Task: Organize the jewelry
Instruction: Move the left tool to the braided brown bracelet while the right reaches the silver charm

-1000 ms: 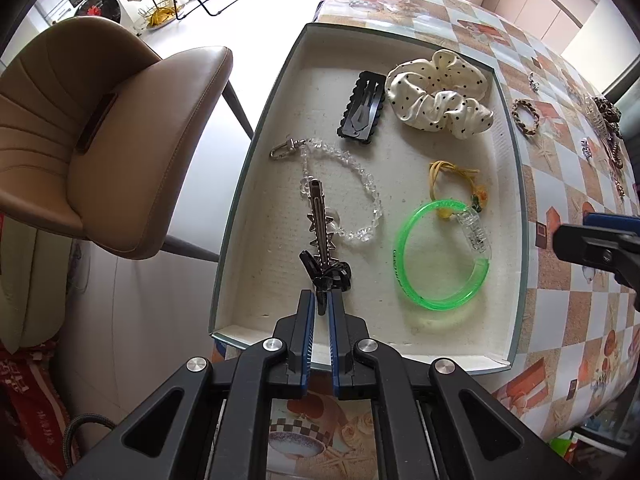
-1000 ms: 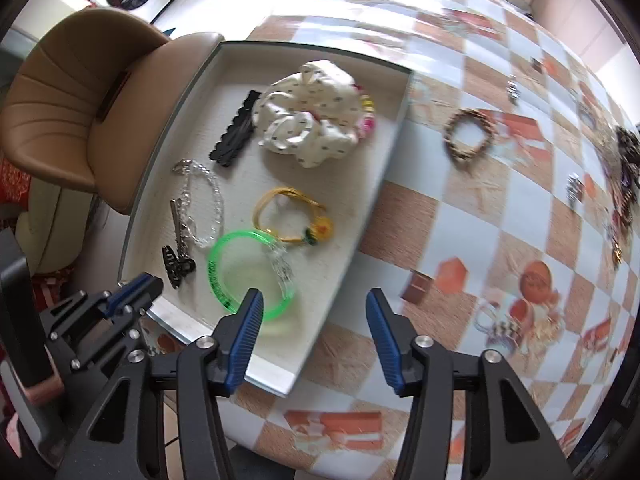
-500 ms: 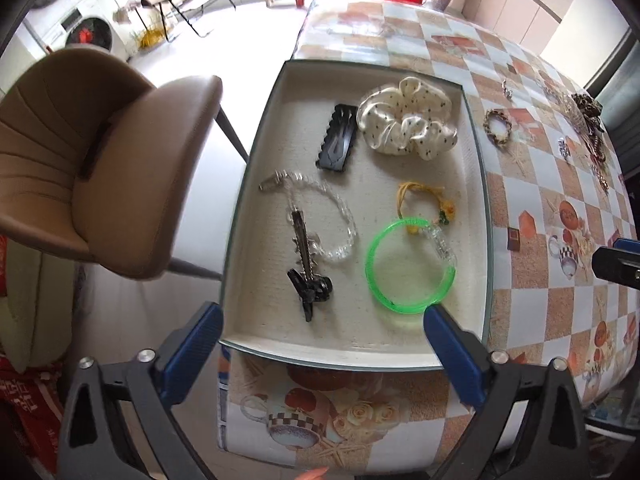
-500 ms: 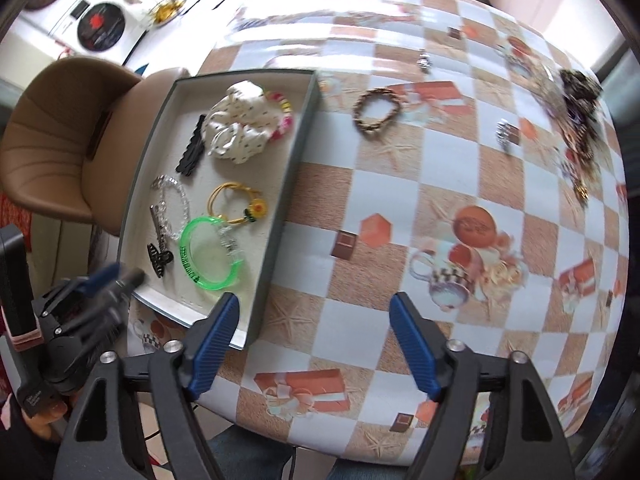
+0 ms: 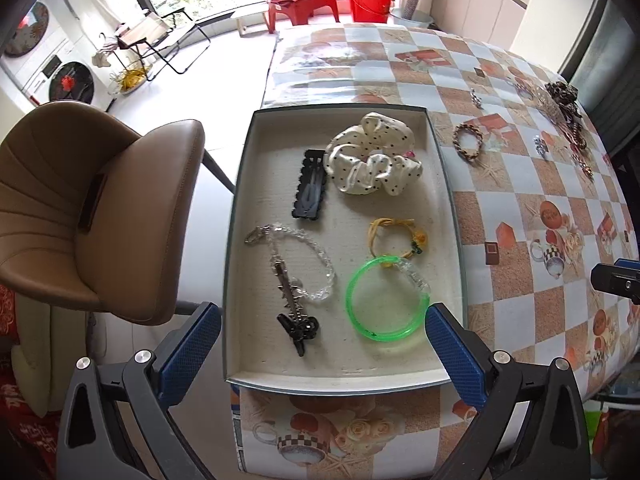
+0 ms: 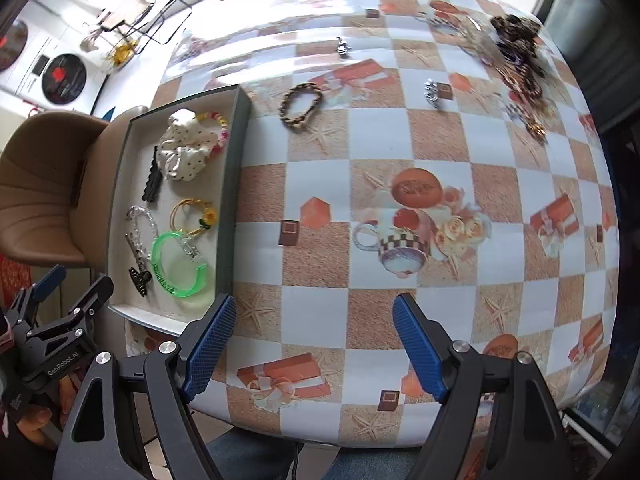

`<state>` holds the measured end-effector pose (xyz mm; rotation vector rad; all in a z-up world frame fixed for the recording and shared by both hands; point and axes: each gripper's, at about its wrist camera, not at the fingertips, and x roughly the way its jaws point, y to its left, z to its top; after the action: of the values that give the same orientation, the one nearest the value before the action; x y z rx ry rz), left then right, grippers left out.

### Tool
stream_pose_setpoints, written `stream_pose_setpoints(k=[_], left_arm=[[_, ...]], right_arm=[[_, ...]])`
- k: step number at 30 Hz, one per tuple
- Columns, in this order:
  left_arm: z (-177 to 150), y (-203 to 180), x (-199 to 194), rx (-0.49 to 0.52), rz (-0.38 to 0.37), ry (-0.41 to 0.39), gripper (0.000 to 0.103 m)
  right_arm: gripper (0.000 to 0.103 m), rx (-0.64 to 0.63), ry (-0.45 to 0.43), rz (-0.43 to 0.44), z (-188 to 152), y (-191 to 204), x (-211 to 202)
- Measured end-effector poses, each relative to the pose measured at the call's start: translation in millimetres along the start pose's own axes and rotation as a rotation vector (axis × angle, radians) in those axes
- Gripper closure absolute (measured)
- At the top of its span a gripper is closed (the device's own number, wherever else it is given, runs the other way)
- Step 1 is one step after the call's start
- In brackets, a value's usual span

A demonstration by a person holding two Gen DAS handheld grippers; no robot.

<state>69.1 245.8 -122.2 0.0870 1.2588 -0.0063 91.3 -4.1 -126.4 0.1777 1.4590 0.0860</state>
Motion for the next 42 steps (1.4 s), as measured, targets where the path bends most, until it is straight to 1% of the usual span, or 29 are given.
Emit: stream_pose_setpoints(k=[4,7,10,13,17,23,28,35,36,38,39,42], left_arm=[[9.6,-18.3,1.7,0.041,-0.04,0.018,0.0],[20.3,-38.5,1.1,0.062,-0.043,0.011,0.0],[32.9,-55.6,-1.5,0.053,-0.051,0.009,0.0],[49.8,-75.5,-1.8,0.043,-0.057,0.004,0.0],[72.8,-102.9,1.7,0.042,-0.054,-0.011,0.0],[104.9,-145.1,24.8,0.066,-0.048,-0.013,0.0],[128.8,-168.5,46.5,0.07,-0.04,-0.017,0.0],[157.8,-185.3,82.1,0.092,-0.006,-0.02,0.0],[160.9,-187.6,87.0,0.099,0.0,-0.021,0.0],[165.9,-191.4,97.0,0.113,0.014,-0.019,0.0],[168.5,-192.7,102.7,0.116,0.021,-0.015,0.0],[175.7,-193.0,120.1,0.103,0.028,0.008,0.0]], right_arm=[[0.02,0.056,0.022,-0.006,-0.8,-22.2,2.3],[0.02,0.08,0.031,-0.013,3.4,-40.1,6.1],[0.02,0.109,0.047,-0.017,14.5,-60.6,12.1],[0.02,0.12,0.054,-0.016,31.6,-78.7,15.2],[0.02,0.096,0.045,-0.02,62.7,-98.3,15.6],[0.02,0.086,0.026,-0.018,109.4,-120.1,22.6],[0.02,0.082,0.029,-0.007,140.3,-129.4,39.0],[0.02,0.046,0.028,0.002,168.9,-127.4,62.6],[0.021,0.04,0.025,0.001,172.3,-126.9,65.7],[0.027,0.032,0.022,-0.007,179.6,-126.1,72.5],[0.029,0.03,0.021,-0.01,182.3,-125.8,76.0],[0.037,0.024,0.024,-0.023,190.1,-125.6,86.3]])
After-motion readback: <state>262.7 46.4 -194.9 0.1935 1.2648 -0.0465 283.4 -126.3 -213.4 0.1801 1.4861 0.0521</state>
